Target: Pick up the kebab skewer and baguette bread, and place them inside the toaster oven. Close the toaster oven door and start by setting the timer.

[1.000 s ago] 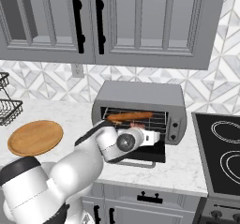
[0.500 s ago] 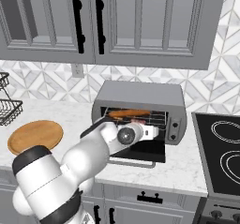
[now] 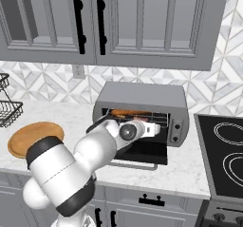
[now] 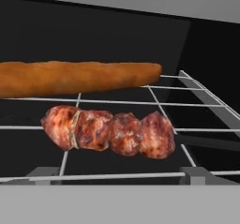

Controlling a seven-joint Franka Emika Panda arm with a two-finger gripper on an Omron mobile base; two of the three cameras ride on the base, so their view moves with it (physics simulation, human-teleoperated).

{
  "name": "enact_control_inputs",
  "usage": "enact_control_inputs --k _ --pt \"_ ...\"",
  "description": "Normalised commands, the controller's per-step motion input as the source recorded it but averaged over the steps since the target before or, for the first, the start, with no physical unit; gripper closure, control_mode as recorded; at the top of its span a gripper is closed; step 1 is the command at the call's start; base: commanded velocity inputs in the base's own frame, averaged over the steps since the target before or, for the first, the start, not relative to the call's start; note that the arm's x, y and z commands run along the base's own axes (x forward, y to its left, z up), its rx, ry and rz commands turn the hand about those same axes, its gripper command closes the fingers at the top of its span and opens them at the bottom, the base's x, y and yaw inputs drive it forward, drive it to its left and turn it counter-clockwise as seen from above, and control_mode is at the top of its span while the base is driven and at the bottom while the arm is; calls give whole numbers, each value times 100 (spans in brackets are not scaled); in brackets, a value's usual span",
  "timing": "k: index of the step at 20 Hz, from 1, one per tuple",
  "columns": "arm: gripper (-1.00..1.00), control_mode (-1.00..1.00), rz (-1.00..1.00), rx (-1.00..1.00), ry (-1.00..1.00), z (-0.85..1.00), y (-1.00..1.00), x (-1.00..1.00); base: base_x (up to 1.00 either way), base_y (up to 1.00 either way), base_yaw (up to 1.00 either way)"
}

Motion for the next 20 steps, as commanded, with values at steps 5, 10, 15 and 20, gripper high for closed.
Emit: enact_control_inputs --k 5,10,15,20 --pt "-100 -100 0 0 0 0 5 22 0 0 0" --pt "-100 -100 0 0 0 0 4 19 0 0 0" --pt "-100 -100 0 0 0 0 0 7 0 0 0" --pt "-100 -100 0 0 0 1 -36 -28 0 0 0"
